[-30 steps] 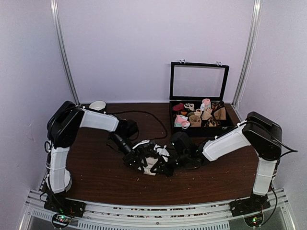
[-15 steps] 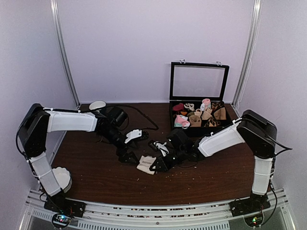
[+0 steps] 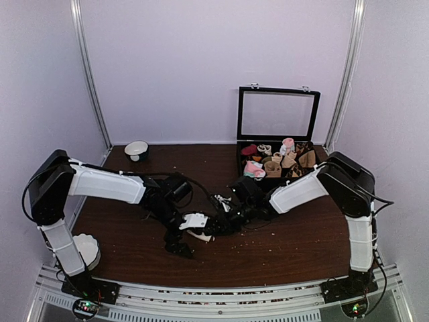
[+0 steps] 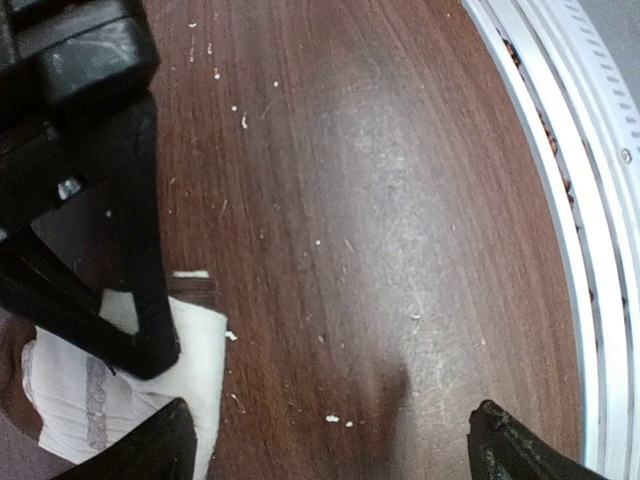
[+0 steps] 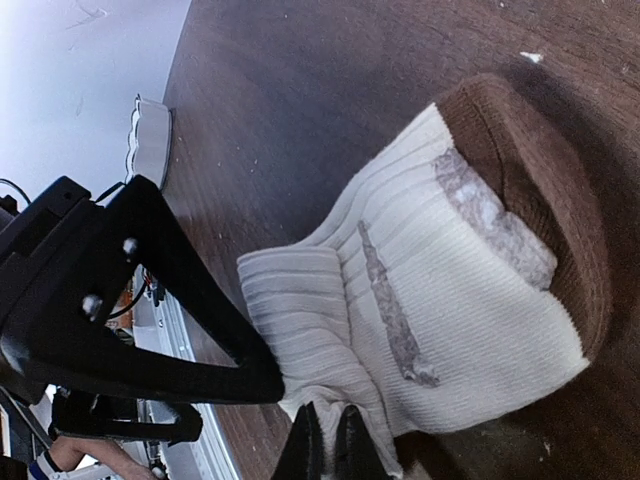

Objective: Roll the socks
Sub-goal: Roll the sock at the center of the board.

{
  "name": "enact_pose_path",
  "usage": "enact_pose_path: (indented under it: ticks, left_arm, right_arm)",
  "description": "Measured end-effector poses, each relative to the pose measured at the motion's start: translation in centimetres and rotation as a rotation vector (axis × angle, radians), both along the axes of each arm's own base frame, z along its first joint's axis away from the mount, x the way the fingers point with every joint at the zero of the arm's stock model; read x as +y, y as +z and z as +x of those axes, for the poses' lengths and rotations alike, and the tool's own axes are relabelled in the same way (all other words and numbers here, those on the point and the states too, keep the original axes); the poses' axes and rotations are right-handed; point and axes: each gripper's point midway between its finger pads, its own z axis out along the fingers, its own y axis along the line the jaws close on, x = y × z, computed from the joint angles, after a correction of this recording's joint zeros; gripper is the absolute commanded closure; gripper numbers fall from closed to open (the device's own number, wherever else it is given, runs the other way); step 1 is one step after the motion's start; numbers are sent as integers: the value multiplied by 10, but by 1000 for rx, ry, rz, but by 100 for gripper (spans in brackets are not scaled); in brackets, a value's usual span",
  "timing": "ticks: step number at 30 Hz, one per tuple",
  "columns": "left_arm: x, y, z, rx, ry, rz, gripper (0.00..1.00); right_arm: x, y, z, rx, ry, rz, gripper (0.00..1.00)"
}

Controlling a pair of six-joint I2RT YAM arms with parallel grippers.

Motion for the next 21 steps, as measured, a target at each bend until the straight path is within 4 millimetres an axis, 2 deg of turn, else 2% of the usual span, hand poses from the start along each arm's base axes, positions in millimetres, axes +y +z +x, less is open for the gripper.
enact_pose_path:
  ticks: [8,13,14,18,21]
  left_arm:
    - [1,-6,8,-62,-26,13,8]
    - [-1,-1,15,-96,-25,15,5]
    - [-1,1,17,-106,-21,17,2]
    - [1,14,31,-172,9,47,2]
    - [2,32,54,-251,68,99,2]
  right_arm:
    - [-4,-1,5,36,-19,5,100]
    - [-6,-2,6,42,-23,3,100]
    - [-7,-3,6,45,-22,2,100]
    - [-8,-4,6,49,-20,5,100]
    - [-9,-5,6,47,-21,6,100]
